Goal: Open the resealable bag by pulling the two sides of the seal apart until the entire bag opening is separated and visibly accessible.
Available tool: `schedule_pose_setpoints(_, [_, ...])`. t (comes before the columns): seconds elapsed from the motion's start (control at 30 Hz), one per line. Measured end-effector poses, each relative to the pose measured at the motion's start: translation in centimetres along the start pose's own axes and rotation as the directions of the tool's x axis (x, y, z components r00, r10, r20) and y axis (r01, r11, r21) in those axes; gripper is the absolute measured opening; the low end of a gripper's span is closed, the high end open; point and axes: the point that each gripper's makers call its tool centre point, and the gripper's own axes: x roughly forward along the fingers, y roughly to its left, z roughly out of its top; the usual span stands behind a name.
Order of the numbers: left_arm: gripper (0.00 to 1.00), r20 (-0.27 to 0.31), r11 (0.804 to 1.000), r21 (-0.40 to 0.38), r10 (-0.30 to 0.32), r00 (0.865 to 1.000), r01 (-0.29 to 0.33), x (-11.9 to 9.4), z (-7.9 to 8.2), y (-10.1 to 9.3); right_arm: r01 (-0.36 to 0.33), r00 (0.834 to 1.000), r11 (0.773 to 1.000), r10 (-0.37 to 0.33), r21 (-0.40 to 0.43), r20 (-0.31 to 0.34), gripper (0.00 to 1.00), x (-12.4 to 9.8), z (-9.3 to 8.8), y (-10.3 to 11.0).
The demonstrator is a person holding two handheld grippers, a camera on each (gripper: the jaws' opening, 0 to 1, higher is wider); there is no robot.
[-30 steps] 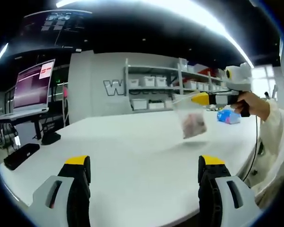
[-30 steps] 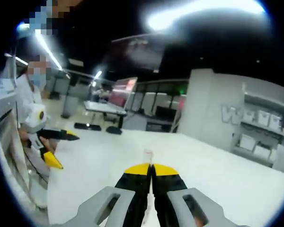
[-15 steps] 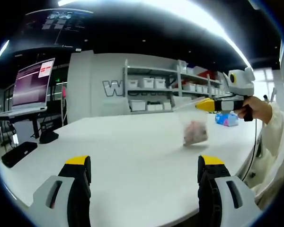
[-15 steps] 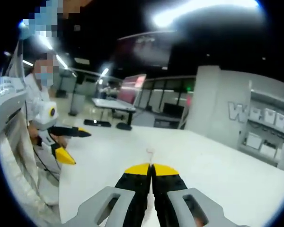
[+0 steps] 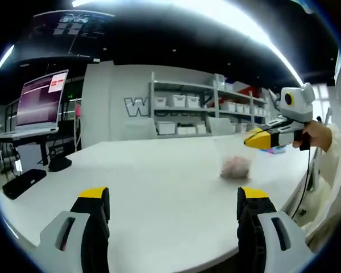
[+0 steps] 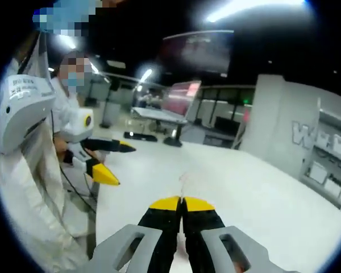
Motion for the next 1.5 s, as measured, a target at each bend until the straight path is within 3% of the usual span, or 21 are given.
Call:
schedule_pose_setpoints(0.47, [0.91, 0.000, 0.999, -0.015, -0.041, 0.999, 0.041, 0.1, -0.1, -1.1, -0.082, 0.990, 0.996, 0.086, 0.045, -0.109, 0.00, 0.4, -4.1, 3.4])
schedule_pose_setpoints(0.63, [0.89, 0.002, 0.998, -0.016, -0.059, 0.998, 0.059, 0.2, 0.1, -1.5, -0.085, 0.989, 0.993, 0.094, 0.085, -0.115, 0.00, 0.1, -4.8, 3.8])
schedule_pose_setpoints(0.73, [0.85, 0.032, 0.995, -0.023, -0.094, 0.995, 0.095, 0.2, 0.7, -2.2, -0.080, 0.990, 0.991, 0.092, 0.111, -0.107, 0.00, 0.0, -4.9, 3.8])
schedule_pose_setpoints(1.03, [0.85, 0.018, 0.990, -0.016, -0.140, 0.990, 0.140, 0.4, 0.6, -3.2, -0.059, 0.993, 0.984, 0.076, 0.169, -0.091, 0.00, -0.1, -5.4, 3.9])
schedule_pose_setpoints(1.13, [0.82, 0.013, 0.980, -0.031, -0.197, 0.980, 0.197, 0.4, 0.4, -4.3, -0.050, 0.994, 0.981, 0.069, 0.189, -0.091, 0.04, -0.3, -5.6, 3.8])
schedule_pose_setpoints(1.23, [0.74, 0.053, 0.955, -0.085, -0.281, 0.958, 0.284, 0.3, 1.0, -6.0, -0.045, 0.994, 0.978, 0.065, 0.203, -0.092, 0.04, -0.6, -5.8, 3.9])
schedule_pose_setpoints(1.5, [0.67, 0.020, 0.920, -0.160, -0.360, 0.933, 0.359, 0.5, 0.5, -7.7, -0.041, 0.995, 0.975, 0.059, 0.218, -0.076, 0.04, -1.0, -5.7, 4.1])
